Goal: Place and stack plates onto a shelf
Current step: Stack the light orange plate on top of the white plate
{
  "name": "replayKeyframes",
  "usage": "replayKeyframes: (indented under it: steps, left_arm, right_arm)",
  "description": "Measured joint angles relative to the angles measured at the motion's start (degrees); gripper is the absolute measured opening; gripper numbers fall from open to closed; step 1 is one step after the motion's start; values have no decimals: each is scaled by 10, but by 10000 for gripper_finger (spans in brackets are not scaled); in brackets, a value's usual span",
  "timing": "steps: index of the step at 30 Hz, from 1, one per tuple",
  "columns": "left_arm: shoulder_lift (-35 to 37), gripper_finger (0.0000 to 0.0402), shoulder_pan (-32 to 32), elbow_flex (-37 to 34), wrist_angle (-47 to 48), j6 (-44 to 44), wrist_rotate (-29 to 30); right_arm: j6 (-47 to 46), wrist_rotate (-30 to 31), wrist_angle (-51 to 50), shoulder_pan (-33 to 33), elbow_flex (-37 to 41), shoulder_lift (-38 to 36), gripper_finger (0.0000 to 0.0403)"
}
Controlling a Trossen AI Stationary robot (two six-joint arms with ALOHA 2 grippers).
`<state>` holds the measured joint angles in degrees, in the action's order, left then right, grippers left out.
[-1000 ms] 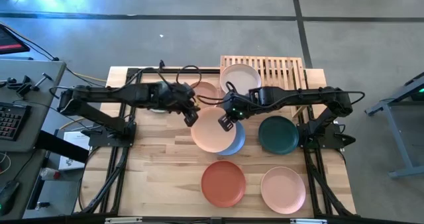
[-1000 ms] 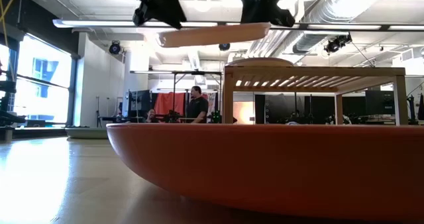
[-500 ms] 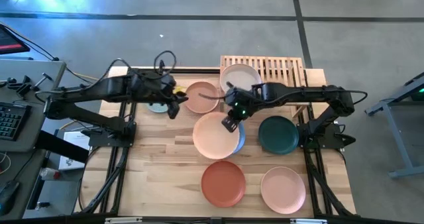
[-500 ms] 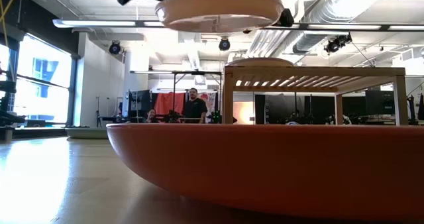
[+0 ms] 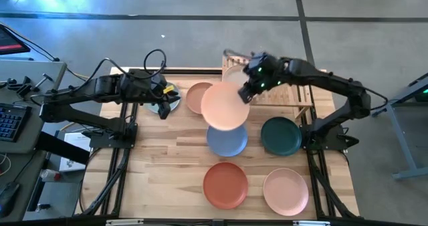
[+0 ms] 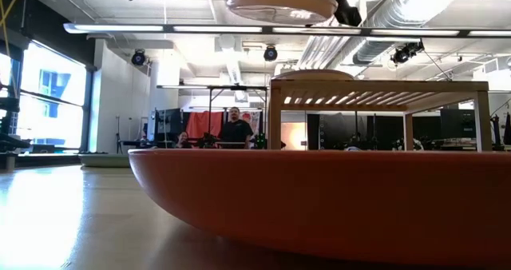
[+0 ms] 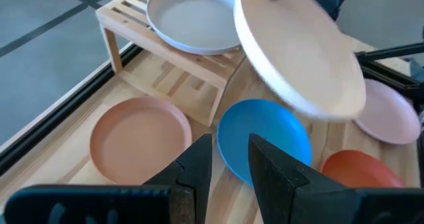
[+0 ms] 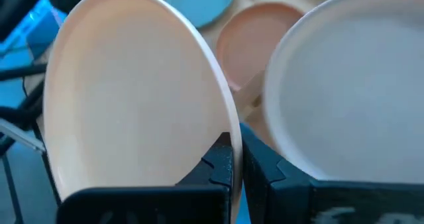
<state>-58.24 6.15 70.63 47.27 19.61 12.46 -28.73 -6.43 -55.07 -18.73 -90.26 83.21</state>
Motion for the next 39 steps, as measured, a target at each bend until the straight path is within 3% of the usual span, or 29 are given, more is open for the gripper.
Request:
replayKeyframes:
  steps: [10, 19, 29, 39]
  left_arm:
    - [0, 86, 0, 0, 1, -23, 42]
    - [-4, 86, 11, 0, 0, -53, 65]
    - [-4, 86, 69, -1, 0, -62, 75]
    - [-4, 86, 117, -1, 0, -33, 79]
  right_arm:
    - [74, -127, 0, -192, 0, -7, 0]
    - [131, -240, -3, -314, 0, 2, 0]
    - [181, -295, -33, -351, 0, 58, 0]
    - [257, -307, -115, -353, 0, 81, 0]
